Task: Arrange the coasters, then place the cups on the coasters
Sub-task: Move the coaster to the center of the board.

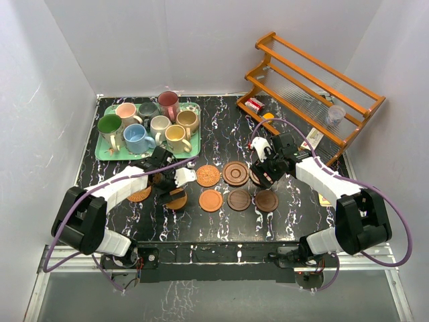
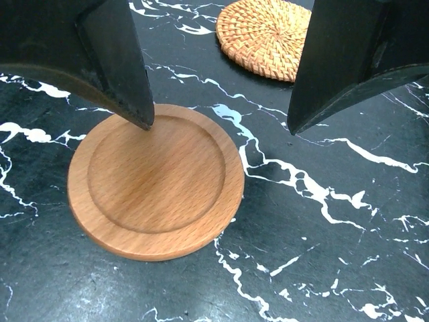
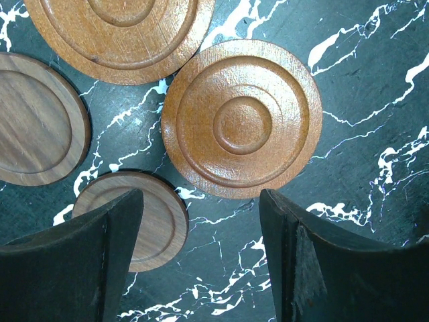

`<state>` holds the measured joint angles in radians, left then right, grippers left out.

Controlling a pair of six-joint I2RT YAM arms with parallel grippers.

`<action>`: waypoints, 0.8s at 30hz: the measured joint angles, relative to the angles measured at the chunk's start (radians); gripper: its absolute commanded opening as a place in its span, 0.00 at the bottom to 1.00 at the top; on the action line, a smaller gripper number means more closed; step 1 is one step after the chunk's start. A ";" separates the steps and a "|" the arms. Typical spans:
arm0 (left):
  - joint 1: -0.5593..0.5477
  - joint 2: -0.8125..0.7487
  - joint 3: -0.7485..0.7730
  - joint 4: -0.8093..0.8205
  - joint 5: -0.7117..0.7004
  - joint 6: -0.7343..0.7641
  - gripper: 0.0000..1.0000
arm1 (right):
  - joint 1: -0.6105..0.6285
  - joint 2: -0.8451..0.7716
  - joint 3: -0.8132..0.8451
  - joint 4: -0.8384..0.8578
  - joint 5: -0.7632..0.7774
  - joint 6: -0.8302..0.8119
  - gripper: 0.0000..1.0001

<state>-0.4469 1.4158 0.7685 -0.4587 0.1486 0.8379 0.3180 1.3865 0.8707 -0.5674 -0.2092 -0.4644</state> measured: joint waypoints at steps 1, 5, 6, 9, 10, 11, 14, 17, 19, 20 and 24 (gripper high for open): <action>0.000 0.000 0.000 -0.005 0.001 0.000 0.79 | 0.000 0.000 0.000 0.000 0.000 0.000 0.68; 0.000 -0.002 0.000 -0.026 0.012 -0.001 0.80 | 0.000 0.000 0.000 0.000 0.000 0.000 0.69; 0.000 -0.002 0.001 -0.030 0.016 -0.002 0.79 | 0.000 0.000 0.000 0.000 0.000 0.000 0.69; 0.000 0.002 0.003 -0.043 0.030 -0.012 0.79 | 0.000 0.000 0.000 0.000 0.000 0.000 0.69; 0.000 0.005 0.006 -0.045 0.037 -0.016 0.79 | 0.000 0.000 0.000 0.000 0.000 0.000 0.68; 0.000 0.010 0.009 -0.047 0.046 -0.023 0.79 | 0.000 0.000 0.000 0.000 0.000 0.000 0.69; 0.000 0.030 0.027 -0.047 0.072 -0.042 0.79 | 0.000 0.000 0.000 0.000 0.000 0.000 0.69; -0.001 0.037 0.042 -0.047 0.097 -0.056 0.79 | 0.000 0.000 0.000 0.000 0.000 0.000 0.69; -0.003 0.038 0.045 -0.046 0.108 -0.063 0.79 | 0.000 0.000 0.000 0.000 0.000 0.000 0.69; -0.008 0.042 0.045 -0.047 0.113 -0.065 0.79 | 0.000 0.000 0.000 0.000 0.000 0.000 0.69; -0.016 0.057 0.045 -0.049 0.128 -0.073 0.79 | 0.000 0.000 0.000 0.000 0.000 0.000 0.69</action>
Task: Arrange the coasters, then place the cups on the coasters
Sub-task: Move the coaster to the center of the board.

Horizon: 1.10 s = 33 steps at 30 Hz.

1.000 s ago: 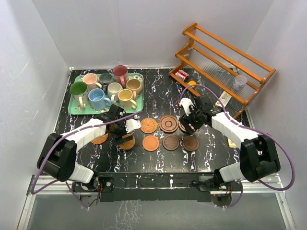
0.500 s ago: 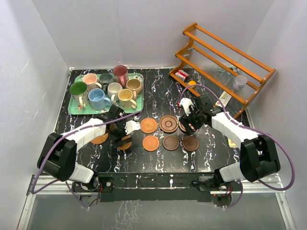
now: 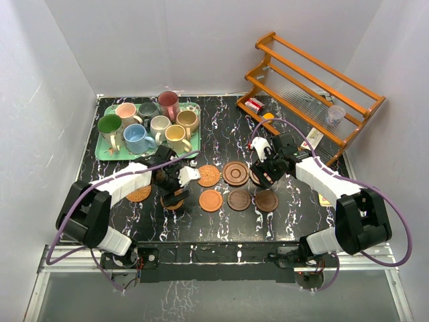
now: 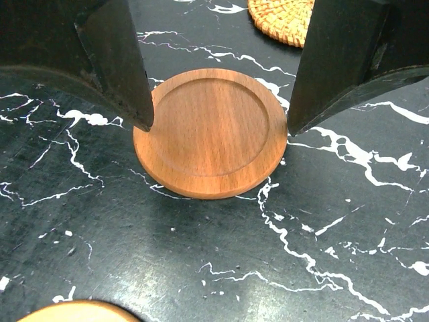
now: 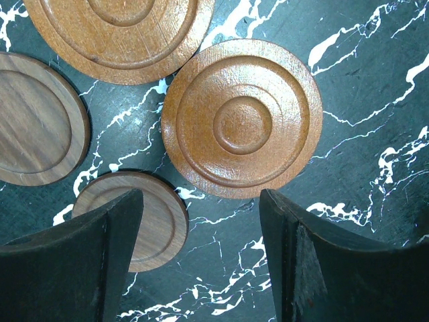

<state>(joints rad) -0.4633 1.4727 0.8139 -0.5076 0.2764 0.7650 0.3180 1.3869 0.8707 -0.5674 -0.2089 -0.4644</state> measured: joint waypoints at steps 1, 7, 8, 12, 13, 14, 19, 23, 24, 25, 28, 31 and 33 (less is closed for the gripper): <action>-0.002 0.001 0.000 0.000 0.002 0.000 0.79 | 0.000 0.000 0.000 0.000 0.000 0.000 0.69; -0.017 0.003 -0.004 0.011 0.008 -0.014 0.79 | 0.000 0.003 0.000 0.000 0.000 0.000 0.69; -0.019 0.003 -0.005 0.014 0.008 -0.016 0.79 | 0.000 0.003 0.000 0.000 0.000 0.000 0.69; -0.045 0.003 -0.011 0.041 0.007 -0.032 0.79 | 0.000 0.003 -0.001 0.000 0.000 0.000 0.69; -0.052 0.003 -0.013 0.047 0.007 -0.036 0.79 | 0.000 0.003 -0.002 0.000 0.000 0.000 0.69; -0.059 0.003 -0.014 0.055 0.007 -0.042 0.79 | 0.000 0.003 -0.002 0.000 0.000 0.000 0.69; -0.076 0.002 -0.018 0.082 0.008 -0.064 0.79 | 0.000 0.003 -0.002 0.000 0.000 0.000 0.69; -0.081 0.003 -0.019 0.096 0.013 -0.078 0.79 | 0.000 0.003 -0.002 0.000 0.000 0.000 0.69; -0.082 0.004 -0.019 0.099 0.016 -0.080 0.79 | 0.000 0.003 -0.002 0.000 0.000 0.000 0.69; -0.083 0.005 -0.020 0.104 0.020 -0.082 0.79 | 0.000 0.003 -0.002 0.000 0.000 0.000 0.69; -0.087 0.008 -0.024 0.115 0.030 -0.086 0.79 | 0.000 0.003 -0.002 0.000 0.000 0.000 0.69; -0.095 0.021 -0.035 0.112 0.037 -0.083 0.79 | 0.000 0.003 -0.002 0.000 0.000 0.000 0.69; -0.097 0.021 -0.035 0.114 0.036 -0.086 0.79 | 0.000 0.003 -0.002 0.000 0.000 0.000 0.69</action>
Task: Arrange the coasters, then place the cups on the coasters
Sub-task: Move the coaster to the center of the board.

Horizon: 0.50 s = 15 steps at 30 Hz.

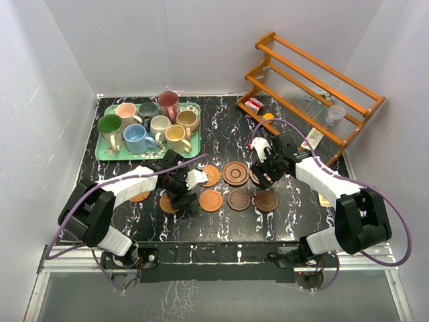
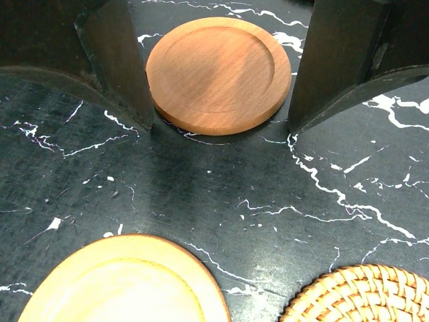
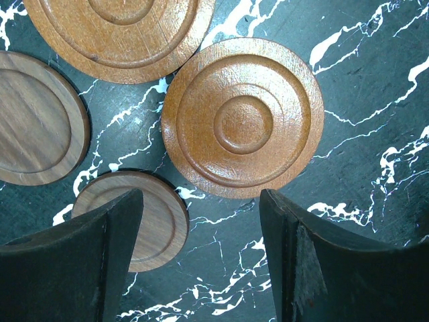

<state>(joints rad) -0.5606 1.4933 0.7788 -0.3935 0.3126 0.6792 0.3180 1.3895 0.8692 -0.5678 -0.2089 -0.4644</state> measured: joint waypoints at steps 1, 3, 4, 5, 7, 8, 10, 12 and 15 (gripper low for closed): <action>0.000 0.000 0.000 0.000 0.001 0.000 0.79 | 0.000 0.000 0.000 0.000 0.000 0.000 0.69; 0.000 -0.001 0.000 -0.001 0.001 0.000 0.80 | 0.000 0.000 0.000 0.000 0.000 0.000 0.69; 0.000 -0.002 0.000 -0.002 0.000 0.000 0.80 | 0.000 0.000 0.000 0.000 0.000 0.000 0.69; 0.000 -0.005 0.000 -0.004 0.000 0.000 0.80 | 0.000 0.000 0.000 0.000 0.000 0.000 0.69; 0.000 -0.010 0.000 -0.013 -0.001 0.001 0.81 | 0.000 0.000 0.000 0.000 0.000 0.000 0.69; 0.000 -0.015 0.000 -0.020 -0.003 0.002 0.81 | 0.000 0.000 0.000 0.000 0.000 0.000 0.69; 0.000 -0.023 0.009 -0.037 -0.006 0.006 0.81 | 0.000 0.002 0.000 0.000 0.000 0.000 0.69; 0.000 -0.028 0.030 -0.050 -0.009 0.009 0.81 | 0.000 0.006 0.000 0.000 0.000 0.000 0.69; 0.002 -0.044 0.069 -0.063 -0.008 0.011 0.81 | 0.000 0.009 0.000 0.000 0.000 0.000 0.69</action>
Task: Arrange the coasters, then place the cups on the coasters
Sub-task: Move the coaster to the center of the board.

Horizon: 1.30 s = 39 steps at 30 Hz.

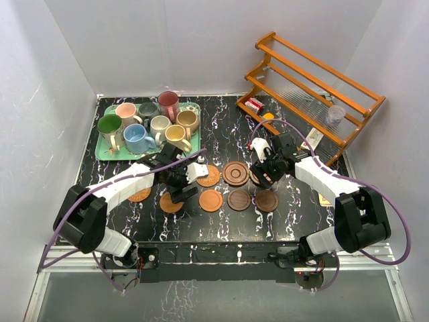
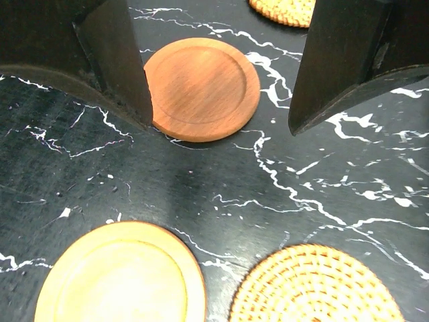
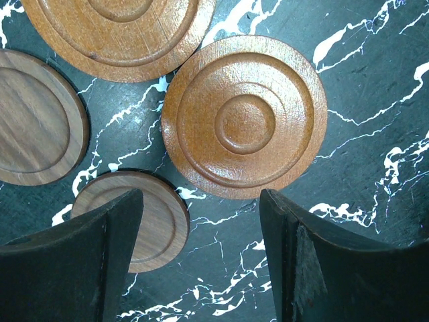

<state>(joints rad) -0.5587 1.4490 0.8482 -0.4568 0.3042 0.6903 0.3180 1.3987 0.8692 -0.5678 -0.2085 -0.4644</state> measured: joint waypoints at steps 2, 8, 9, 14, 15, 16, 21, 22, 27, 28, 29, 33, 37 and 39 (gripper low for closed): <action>0.002 -0.021 0.016 -0.008 0.001 0.002 0.82 | 0.000 0.002 0.000 0.000 0.000 0.000 0.69; 0.032 -0.109 0.019 -0.082 -0.010 0.044 0.82 | 0.000 0.004 0.000 0.000 0.000 0.000 0.69; 0.043 -0.124 0.017 -0.101 -0.013 0.060 0.82 | 0.000 0.004 0.000 0.000 0.000 0.000 0.69; 0.126 -0.198 -0.018 -0.209 -0.033 0.171 0.82 | 0.000 0.004 0.000 0.000 0.000 0.000 0.69; 0.140 -0.206 -0.026 -0.227 -0.034 0.193 0.82 | 0.000 0.004 0.000 0.000 0.000 0.000 0.69; 0.156 -0.212 -0.037 -0.243 -0.036 0.216 0.82 | 0.000 0.004 0.000 0.000 0.000 0.000 0.69; 0.190 -0.220 -0.116 -0.283 -0.044 0.312 0.81 | 0.000 0.004 0.000 0.000 0.000 0.000 0.69; 0.191 -0.219 -0.126 -0.284 -0.046 0.323 0.80 | 0.000 0.004 0.000 0.000 0.000 0.000 0.69; 0.192 -0.153 -0.142 -0.263 -0.052 0.359 0.78 | 0.000 0.004 0.000 0.000 0.000 0.000 0.69; 0.192 -0.134 -0.142 -0.255 -0.053 0.364 0.78 | 0.000 0.004 0.000 0.000 0.000 0.000 0.69; 0.193 -0.118 -0.142 -0.248 -0.054 0.366 0.77 | 0.000 0.004 0.000 0.000 0.000 0.000 0.69; 0.196 -0.080 -0.141 -0.224 -0.055 0.375 0.77 | 0.000 0.004 0.000 0.000 0.000 0.000 0.69; 0.196 -0.073 -0.139 -0.215 -0.055 0.374 0.76 | 0.000 0.004 0.000 0.000 0.000 0.000 0.69; 0.196 -0.068 -0.137 -0.201 -0.055 0.367 0.76 | 0.000 0.004 0.000 0.000 0.000 0.000 0.69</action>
<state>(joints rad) -0.3626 1.3808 0.7109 -0.6575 0.2497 1.0569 0.3180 1.4025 0.8692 -0.5678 -0.2089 -0.4641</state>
